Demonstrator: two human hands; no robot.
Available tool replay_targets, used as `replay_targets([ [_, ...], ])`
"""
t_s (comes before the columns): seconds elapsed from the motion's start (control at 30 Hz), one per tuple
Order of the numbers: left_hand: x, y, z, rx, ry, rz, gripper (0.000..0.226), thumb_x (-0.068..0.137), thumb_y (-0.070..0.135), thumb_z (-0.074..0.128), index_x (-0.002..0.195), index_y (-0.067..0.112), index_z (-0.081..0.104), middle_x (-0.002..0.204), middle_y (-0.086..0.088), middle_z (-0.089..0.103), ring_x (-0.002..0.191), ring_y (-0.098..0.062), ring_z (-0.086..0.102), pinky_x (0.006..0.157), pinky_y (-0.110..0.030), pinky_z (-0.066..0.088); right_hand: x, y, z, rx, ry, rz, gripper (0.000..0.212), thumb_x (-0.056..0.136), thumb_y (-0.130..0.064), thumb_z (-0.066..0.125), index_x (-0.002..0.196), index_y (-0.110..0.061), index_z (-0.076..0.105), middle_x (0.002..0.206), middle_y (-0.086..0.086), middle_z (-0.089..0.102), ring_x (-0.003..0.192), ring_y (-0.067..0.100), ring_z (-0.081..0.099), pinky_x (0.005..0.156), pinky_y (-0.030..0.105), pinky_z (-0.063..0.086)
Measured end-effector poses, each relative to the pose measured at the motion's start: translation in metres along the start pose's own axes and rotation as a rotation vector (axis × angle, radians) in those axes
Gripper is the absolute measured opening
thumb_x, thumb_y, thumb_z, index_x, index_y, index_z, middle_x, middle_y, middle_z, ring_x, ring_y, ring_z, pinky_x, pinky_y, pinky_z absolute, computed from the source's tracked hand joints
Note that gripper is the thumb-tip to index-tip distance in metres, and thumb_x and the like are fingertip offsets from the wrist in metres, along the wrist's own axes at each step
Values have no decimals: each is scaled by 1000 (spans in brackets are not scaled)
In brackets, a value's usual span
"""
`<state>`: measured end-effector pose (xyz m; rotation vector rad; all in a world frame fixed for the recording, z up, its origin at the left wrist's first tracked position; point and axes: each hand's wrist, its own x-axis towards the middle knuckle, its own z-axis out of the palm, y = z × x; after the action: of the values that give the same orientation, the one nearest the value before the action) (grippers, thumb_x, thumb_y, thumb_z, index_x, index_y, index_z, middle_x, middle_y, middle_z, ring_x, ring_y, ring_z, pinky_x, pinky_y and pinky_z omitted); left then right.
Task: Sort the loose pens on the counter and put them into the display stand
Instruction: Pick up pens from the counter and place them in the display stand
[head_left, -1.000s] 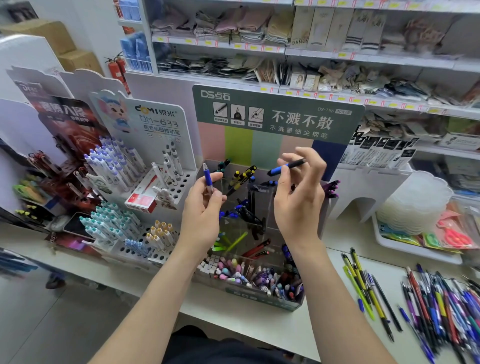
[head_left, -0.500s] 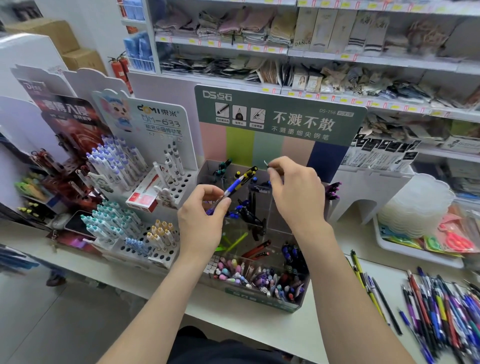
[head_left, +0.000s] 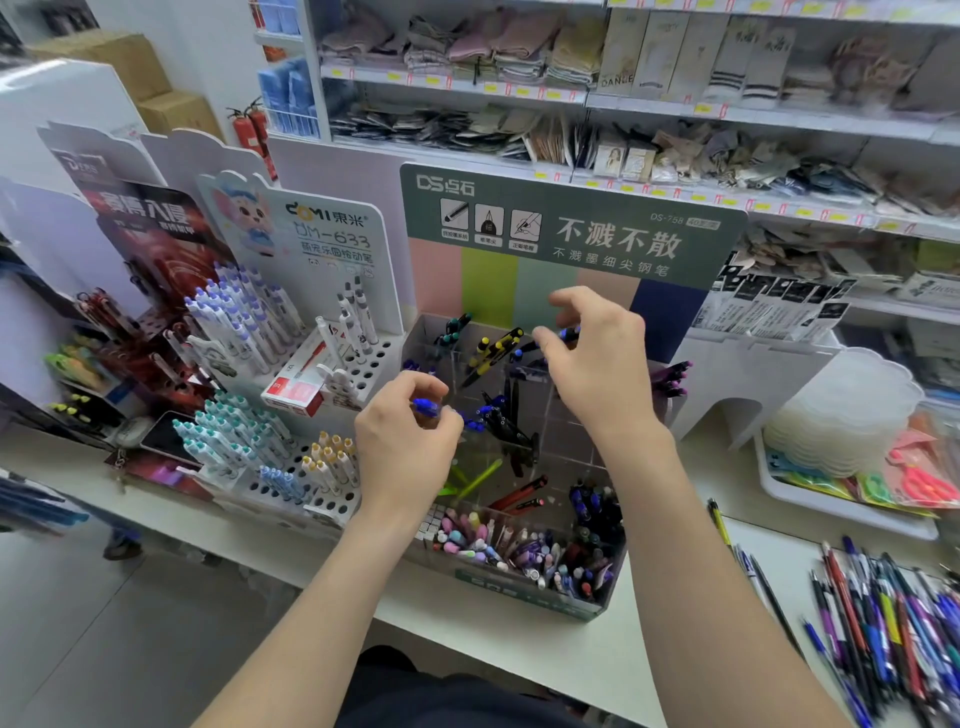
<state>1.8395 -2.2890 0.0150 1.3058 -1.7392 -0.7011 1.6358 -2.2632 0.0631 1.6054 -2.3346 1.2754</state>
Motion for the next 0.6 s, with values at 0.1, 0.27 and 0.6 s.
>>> replay_targets([
  [0.1, -1, 4, -2, -41, 23, 34, 28, 88, 11, 79, 104, 28, 66, 90, 13, 70, 78, -2, 69, 68, -10, 52, -8, 3, 9, 2, 44, -64, 40, 96, -20, 77, 135, -17, 67, 105, 1, 72, 95, 23, 65, 86, 41, 55],
  [0.27, 1, -1, 0, -23, -2, 95, 31, 95, 7, 74, 114, 25, 58, 96, 12, 69, 84, -2, 69, 74, -14, 55, -18, 5, 20, 39, 107, -137, 47, 94, -11, 79, 138, -10, 63, 101, 6, 74, 90, 23, 67, 83, 36, 54],
  [0.6, 10, -7, 9, 239, -44, 384, 17, 108, 9, 51, 123, 16, 53, 98, 4, 57, 87, -20, 49, 78, -38, 43, -27, 19, 28, -140, 95, -139, 24, 104, -37, 64, 115, -17, 55, 91, 1, 68, 84, 27, 61, 81, 43, 38],
])
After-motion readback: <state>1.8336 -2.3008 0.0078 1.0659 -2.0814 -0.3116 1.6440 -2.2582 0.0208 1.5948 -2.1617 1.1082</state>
